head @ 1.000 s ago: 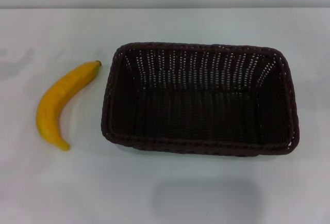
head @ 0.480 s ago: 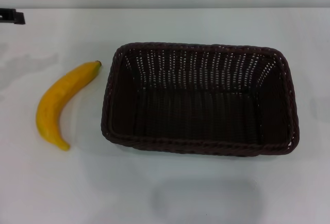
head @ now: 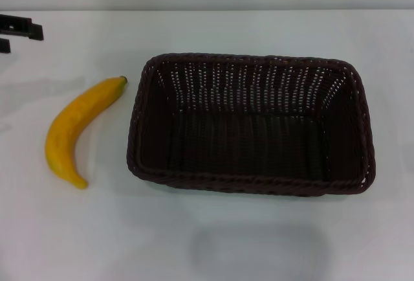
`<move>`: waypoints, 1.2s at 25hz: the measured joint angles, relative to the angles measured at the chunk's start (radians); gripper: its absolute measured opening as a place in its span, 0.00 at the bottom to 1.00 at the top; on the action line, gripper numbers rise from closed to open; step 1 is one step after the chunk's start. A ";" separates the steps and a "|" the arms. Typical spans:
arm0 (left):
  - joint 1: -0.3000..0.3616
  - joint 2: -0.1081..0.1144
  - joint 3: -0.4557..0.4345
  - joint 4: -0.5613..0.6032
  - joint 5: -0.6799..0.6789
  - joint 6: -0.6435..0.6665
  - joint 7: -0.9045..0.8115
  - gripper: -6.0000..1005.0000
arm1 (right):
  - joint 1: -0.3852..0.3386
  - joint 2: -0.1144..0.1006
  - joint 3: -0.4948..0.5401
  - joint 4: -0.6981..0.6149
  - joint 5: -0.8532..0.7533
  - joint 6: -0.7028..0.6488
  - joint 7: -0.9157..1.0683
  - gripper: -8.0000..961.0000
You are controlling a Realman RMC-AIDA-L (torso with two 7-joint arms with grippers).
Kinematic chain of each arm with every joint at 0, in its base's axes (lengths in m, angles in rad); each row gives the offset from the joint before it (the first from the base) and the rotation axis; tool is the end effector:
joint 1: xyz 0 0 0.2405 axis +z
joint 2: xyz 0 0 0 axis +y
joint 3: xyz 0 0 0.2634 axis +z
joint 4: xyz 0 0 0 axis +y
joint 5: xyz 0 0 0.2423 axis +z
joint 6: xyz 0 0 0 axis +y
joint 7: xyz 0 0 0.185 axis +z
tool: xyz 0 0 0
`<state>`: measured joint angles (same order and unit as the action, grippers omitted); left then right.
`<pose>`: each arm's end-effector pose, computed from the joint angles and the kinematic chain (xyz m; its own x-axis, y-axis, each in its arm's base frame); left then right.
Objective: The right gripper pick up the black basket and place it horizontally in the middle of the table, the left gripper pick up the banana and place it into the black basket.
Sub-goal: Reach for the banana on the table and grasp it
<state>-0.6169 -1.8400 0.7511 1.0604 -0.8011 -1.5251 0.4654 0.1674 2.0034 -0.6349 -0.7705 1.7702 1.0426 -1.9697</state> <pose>-0.2791 0.4473 0.1306 0.2837 0.8474 0.4488 0.9462 -0.1714 -0.2746 0.4322 0.3552 0.1415 0.7029 -0.1549 -0.6942 -0.7113 -0.1437 -0.6881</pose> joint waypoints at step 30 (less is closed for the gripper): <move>-0.192 -0.062 0.115 -0.200 0.474 -0.078 -0.036 0.86 | 0.001 0.001 0.012 0.135 0.047 0.041 -0.092 0.34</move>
<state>-0.8089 -1.9016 0.8664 0.8605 -0.3271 -1.6036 0.4289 0.1687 2.0042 -0.6229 -0.6357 1.8177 1.0839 -2.0617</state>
